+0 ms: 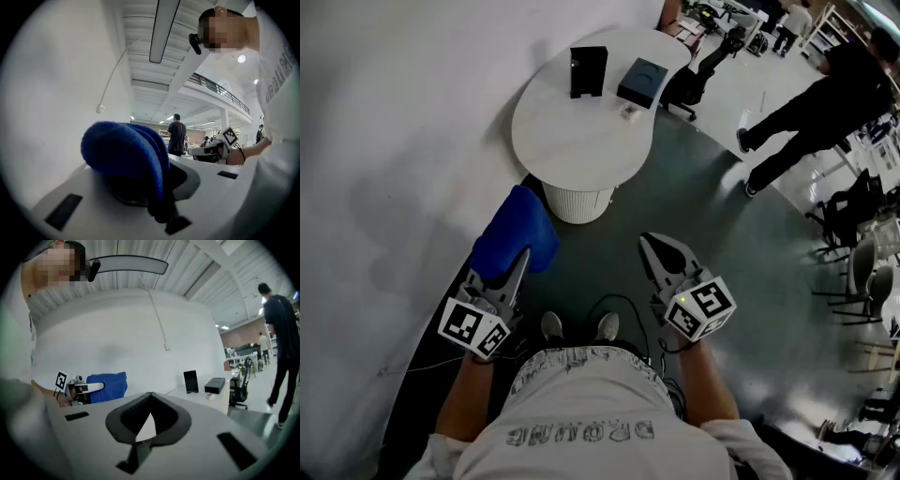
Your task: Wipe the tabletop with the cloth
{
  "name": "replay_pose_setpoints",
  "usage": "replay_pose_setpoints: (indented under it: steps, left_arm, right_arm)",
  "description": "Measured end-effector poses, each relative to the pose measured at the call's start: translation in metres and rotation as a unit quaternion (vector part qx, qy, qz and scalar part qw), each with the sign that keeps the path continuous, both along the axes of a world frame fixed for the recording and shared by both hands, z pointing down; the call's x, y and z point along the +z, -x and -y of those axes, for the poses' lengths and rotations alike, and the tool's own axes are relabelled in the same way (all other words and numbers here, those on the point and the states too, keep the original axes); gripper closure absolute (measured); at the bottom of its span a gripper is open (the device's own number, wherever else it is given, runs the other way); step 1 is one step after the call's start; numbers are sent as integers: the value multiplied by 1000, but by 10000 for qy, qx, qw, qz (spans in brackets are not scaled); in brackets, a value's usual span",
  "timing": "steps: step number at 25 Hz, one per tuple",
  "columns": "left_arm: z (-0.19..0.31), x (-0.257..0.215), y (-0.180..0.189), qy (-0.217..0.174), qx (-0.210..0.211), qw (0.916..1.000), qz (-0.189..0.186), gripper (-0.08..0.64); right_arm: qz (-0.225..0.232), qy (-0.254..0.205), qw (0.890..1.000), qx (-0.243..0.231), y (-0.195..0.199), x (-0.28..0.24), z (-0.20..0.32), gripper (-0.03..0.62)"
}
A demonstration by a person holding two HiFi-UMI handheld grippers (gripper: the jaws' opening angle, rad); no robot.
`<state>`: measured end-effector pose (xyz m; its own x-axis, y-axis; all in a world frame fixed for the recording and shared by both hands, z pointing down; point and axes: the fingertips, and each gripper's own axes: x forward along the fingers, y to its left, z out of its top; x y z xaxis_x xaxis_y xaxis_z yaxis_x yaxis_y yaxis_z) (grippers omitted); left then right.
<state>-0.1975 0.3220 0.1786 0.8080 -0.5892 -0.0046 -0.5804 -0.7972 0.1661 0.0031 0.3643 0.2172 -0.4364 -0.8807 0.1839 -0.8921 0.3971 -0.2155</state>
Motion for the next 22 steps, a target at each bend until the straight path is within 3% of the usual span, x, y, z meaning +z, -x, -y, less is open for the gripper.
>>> replay_pose_setpoints:
  steps: [15,22]
  left_arm:
    - [8,7,-10,51,-29,10000,35,488]
    - [22,11,-33,33,-53,10000,64,488]
  right_arm:
    - [47,4,10000,-80,-6,5,10,584]
    - [20,16,9999,-146,-25,11,16,584]
